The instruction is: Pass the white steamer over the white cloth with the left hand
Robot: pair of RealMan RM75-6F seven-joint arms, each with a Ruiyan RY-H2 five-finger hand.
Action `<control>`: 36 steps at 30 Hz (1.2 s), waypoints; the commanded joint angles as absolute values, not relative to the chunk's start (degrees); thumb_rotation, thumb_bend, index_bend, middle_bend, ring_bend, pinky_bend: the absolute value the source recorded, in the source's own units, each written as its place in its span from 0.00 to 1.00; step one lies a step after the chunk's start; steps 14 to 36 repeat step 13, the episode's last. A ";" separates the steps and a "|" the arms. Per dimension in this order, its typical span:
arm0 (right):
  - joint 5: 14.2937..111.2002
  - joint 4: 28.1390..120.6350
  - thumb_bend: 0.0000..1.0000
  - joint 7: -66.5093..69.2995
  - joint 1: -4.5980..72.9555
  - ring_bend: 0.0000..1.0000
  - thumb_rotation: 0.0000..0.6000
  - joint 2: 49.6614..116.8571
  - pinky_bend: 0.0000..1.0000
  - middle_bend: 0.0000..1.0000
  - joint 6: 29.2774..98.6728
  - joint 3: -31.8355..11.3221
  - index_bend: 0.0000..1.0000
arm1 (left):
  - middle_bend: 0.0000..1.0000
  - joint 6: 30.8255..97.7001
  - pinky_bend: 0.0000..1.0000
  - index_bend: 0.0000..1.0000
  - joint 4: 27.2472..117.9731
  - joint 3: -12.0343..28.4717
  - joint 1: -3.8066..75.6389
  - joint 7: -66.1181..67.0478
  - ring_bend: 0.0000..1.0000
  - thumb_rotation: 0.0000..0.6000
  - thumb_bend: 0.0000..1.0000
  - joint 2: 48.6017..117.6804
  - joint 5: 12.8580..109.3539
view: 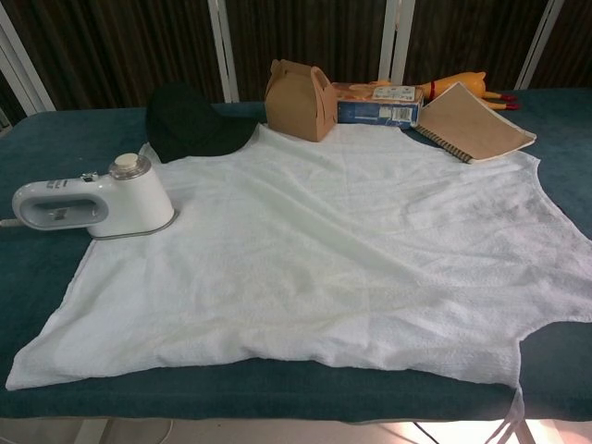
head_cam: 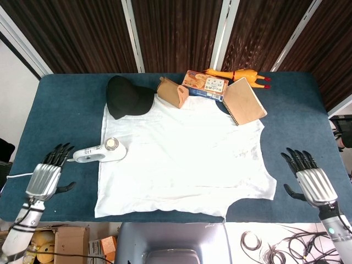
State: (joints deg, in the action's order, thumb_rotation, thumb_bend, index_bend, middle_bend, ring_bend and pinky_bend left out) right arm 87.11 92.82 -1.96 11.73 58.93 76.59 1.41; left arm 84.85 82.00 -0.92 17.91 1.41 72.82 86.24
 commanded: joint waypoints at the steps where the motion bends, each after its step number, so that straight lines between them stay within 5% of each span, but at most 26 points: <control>1: 85.84 93.84 0.27 -7.04 7.25 0.00 1.00 60.85 0.00 0.00 81.38 2.67 0.00 | 0.05 98.58 0.15 0.04 81.84 -5.30 7.11 1.68 0.00 1.00 0.01 72.79 91.85; 36: 87.64 95.36 0.27 -10.16 5.64 0.00 1.00 61.77 0.00 0.00 83.48 2.24 0.00 | 0.05 95.79 0.15 0.04 81.90 -7.43 5.55 3.27 0.00 1.00 0.02 71.47 95.56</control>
